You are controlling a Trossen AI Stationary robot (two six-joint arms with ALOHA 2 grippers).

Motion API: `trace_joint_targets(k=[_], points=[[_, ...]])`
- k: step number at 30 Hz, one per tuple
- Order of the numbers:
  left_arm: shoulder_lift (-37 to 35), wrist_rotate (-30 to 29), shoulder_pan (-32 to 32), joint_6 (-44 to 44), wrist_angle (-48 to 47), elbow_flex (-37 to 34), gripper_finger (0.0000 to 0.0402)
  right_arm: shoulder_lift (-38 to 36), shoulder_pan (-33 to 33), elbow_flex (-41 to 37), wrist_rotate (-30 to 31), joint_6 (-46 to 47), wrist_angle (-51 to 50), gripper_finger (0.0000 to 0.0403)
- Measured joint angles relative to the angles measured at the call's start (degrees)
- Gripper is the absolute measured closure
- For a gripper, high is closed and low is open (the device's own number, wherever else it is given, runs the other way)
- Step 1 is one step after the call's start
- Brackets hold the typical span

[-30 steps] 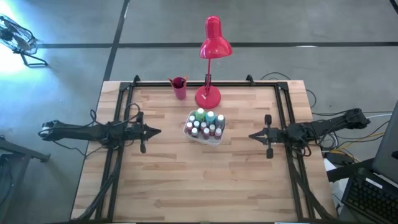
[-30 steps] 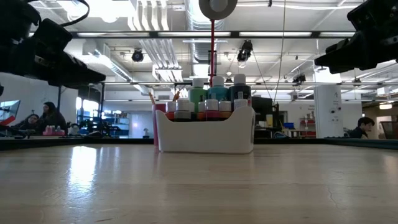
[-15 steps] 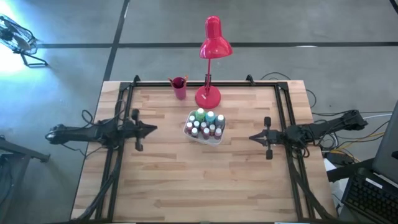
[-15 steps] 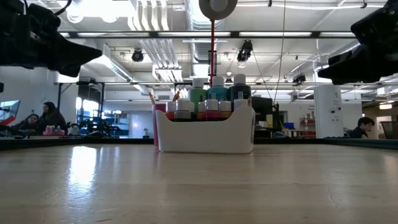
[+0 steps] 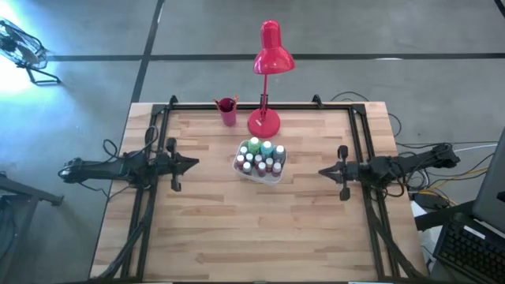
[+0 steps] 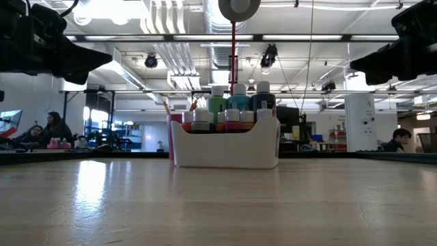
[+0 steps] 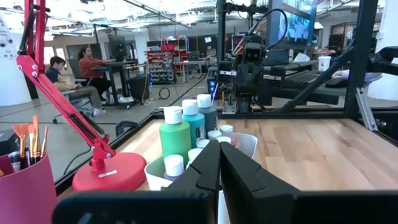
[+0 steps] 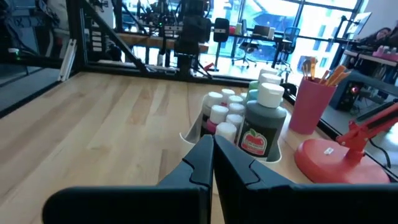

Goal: Pick & Place Paint Supplies
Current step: Return to Home Position

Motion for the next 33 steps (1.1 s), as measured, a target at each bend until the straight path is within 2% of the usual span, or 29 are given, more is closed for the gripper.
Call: trace_joint_targets(k=[33], points=[[0.0,0.0,0.0,0.0,0.6,0.0,0.0388,-0.5,0.0,0.0,0.0,0.0,0.0,0.0394]])
